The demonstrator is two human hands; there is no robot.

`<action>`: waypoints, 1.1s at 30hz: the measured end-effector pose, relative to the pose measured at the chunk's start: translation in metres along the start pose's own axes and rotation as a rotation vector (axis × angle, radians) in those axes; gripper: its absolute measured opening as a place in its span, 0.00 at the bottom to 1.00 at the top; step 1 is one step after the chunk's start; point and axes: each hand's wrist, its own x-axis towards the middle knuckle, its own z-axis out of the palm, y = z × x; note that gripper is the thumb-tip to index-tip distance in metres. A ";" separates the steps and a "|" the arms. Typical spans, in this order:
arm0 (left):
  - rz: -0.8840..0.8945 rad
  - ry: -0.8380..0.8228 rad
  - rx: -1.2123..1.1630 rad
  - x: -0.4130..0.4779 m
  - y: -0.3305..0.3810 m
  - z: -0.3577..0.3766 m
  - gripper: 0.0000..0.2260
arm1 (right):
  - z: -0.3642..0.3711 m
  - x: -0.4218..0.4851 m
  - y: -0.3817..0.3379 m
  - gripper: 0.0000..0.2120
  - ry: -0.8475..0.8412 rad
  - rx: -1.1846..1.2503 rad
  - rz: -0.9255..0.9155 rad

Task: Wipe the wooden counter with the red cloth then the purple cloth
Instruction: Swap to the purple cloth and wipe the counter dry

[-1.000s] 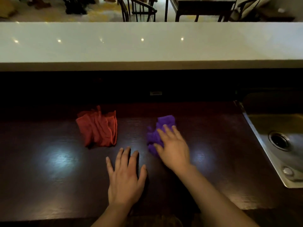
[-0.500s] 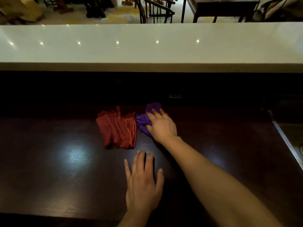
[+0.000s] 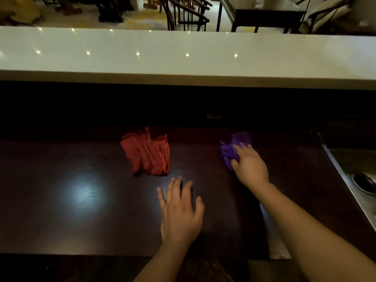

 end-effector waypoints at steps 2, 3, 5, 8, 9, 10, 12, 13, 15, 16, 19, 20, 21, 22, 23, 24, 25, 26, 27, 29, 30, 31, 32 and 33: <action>-0.018 0.009 -0.077 -0.001 0.000 -0.006 0.21 | 0.006 -0.048 -0.015 0.28 0.002 0.018 -0.010; -0.031 0.016 -0.136 -0.001 0.000 -0.010 0.19 | 0.009 -0.071 -0.025 0.29 0.001 0.011 -0.032; -0.039 0.025 -0.238 -0.001 -0.008 -0.024 0.18 | 0.016 -0.112 -0.049 0.30 0.006 -0.002 -0.096; 0.039 0.040 -0.178 -0.005 -0.046 -0.054 0.18 | 0.023 -0.146 -0.083 0.33 0.005 -0.019 -0.174; 0.067 0.050 -0.098 -0.009 -0.066 -0.066 0.19 | 0.024 -0.151 -0.092 0.33 0.004 -0.034 -0.194; 0.076 0.055 -0.013 -0.012 -0.089 -0.078 0.20 | 0.026 -0.155 -0.101 0.34 -0.002 -0.042 -0.220; 0.015 0.044 0.140 -0.015 -0.133 -0.102 0.25 | 0.032 -0.161 -0.124 0.35 -0.030 -0.042 -0.309; -0.045 0.024 0.201 -0.016 -0.153 -0.112 0.27 | 0.038 -0.164 -0.136 0.35 -0.050 -0.052 -0.373; -0.160 -0.040 0.290 -0.014 -0.184 -0.125 0.31 | 0.051 -0.169 -0.163 0.34 -0.087 -0.078 -0.512; -0.202 -0.064 0.314 -0.013 -0.194 -0.127 0.33 | 0.056 -0.169 -0.177 0.33 -0.101 -0.078 -0.567; -0.245 -0.093 0.360 -0.012 -0.207 -0.128 0.33 | 0.068 -0.157 -0.217 0.31 -0.110 -0.044 -0.660; -0.241 -0.090 0.365 -0.012 -0.207 -0.127 0.32 | 0.071 -0.148 -0.229 0.31 -0.109 -0.031 -0.686; -0.236 -0.076 0.358 -0.012 -0.207 -0.127 0.30 | 0.074 -0.139 -0.241 0.30 -0.117 -0.016 -0.707; -0.237 -0.054 0.341 -0.012 -0.207 -0.126 0.29 | 0.078 -0.128 -0.253 0.30 -0.134 0.004 -0.716; -0.245 -0.026 0.316 -0.012 -0.208 -0.126 0.29 | 0.082 -0.116 -0.264 0.29 -0.157 0.021 -0.712; -0.253 0.007 0.287 -0.012 -0.208 -0.126 0.28 | 0.085 -0.104 -0.274 0.29 -0.185 0.024 -0.694; -0.258 0.037 0.263 -0.012 -0.209 -0.127 0.27 | 0.089 -0.092 -0.283 0.29 -0.197 0.007 -0.669; -0.257 0.058 0.249 -0.012 -0.210 -0.127 0.27 | 0.092 -0.082 -0.291 0.29 -0.186 -0.021 -0.645; -0.254 0.063 0.242 -0.012 -0.210 -0.128 0.27 | 0.096 -0.074 -0.297 0.28 -0.165 -0.049 -0.630; -0.247 0.045 0.241 -0.012 -0.211 -0.128 0.26 | 0.101 -0.060 -0.307 0.26 -0.131 -0.093 -0.609; -0.255 0.031 0.240 -0.011 -0.211 -0.129 0.25 | 0.102 -0.053 -0.312 0.25 -0.121 -0.119 -0.600; -0.265 0.014 0.243 -0.011 -0.211 -0.130 0.24 | 0.102 -0.046 -0.317 0.25 -0.110 -0.143 -0.583; -0.269 0.000 0.244 -0.009 -0.212 -0.133 0.23 | 0.102 -0.040 -0.321 0.25 -0.099 -0.157 -0.559; -0.259 -0.015 0.249 -0.007 -0.214 -0.135 0.22 | 0.102 -0.034 -0.325 0.25 -0.089 -0.159 -0.532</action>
